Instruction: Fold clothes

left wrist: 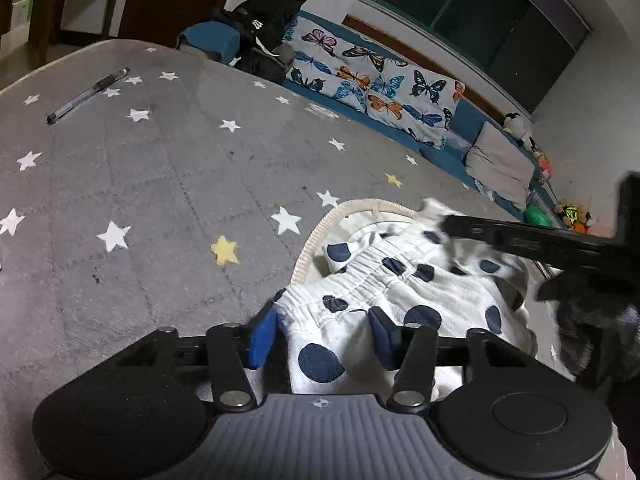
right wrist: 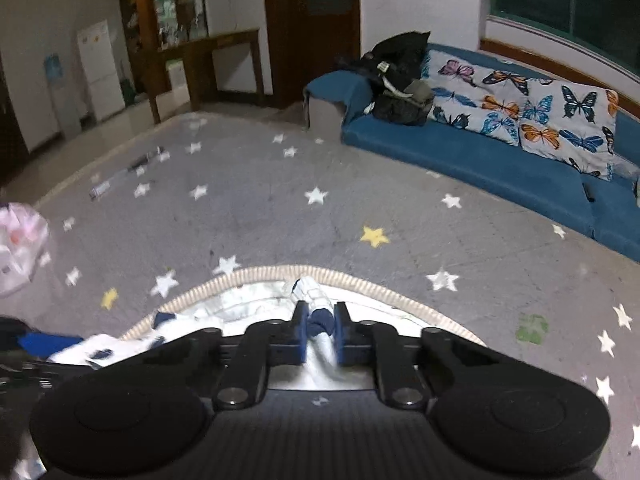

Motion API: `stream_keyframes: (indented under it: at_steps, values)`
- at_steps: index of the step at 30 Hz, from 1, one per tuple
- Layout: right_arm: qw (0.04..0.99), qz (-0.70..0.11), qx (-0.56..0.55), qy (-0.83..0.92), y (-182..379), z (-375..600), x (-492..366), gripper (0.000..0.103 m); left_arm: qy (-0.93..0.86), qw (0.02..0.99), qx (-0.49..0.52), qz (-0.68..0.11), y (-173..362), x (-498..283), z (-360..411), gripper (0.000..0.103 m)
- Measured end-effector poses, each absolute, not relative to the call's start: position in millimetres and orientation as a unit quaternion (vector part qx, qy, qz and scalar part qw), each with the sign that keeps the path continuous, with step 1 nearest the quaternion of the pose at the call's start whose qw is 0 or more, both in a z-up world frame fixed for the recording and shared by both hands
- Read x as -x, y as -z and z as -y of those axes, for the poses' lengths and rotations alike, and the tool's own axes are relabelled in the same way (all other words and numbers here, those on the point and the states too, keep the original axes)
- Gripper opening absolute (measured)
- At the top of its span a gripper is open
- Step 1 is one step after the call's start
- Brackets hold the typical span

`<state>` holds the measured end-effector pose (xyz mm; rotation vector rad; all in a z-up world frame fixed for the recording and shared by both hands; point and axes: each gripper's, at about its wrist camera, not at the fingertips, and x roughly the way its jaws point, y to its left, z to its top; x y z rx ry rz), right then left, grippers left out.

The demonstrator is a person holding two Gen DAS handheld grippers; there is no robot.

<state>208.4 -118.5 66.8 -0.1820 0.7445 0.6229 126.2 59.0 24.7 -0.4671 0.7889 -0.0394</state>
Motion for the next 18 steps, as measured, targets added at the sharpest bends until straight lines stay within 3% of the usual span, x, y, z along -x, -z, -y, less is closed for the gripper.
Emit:
stream_keyframes:
  at_steps: [4,7,18]
  values:
    - [0.889,-0.332,0.065,-0.307,-89.7,152.3,-192.7,0.007,0.027,0.898,0.232,-0.372,-25.9,-126.3,-60.5,0.024]
    - [0.896,-0.307,0.055,-0.315,-110.0,175.1,-170.4,0.007,0.044,0.902,0.239,-0.357,-32.9,-122.0,-58.4,0.014]
    - [0.916,-0.234,0.018,-0.325,-166.6,251.1,-67.4,0.007,0.126,0.926,0.227,-0.272,-88.7,-67.6,-43.9,0.010]
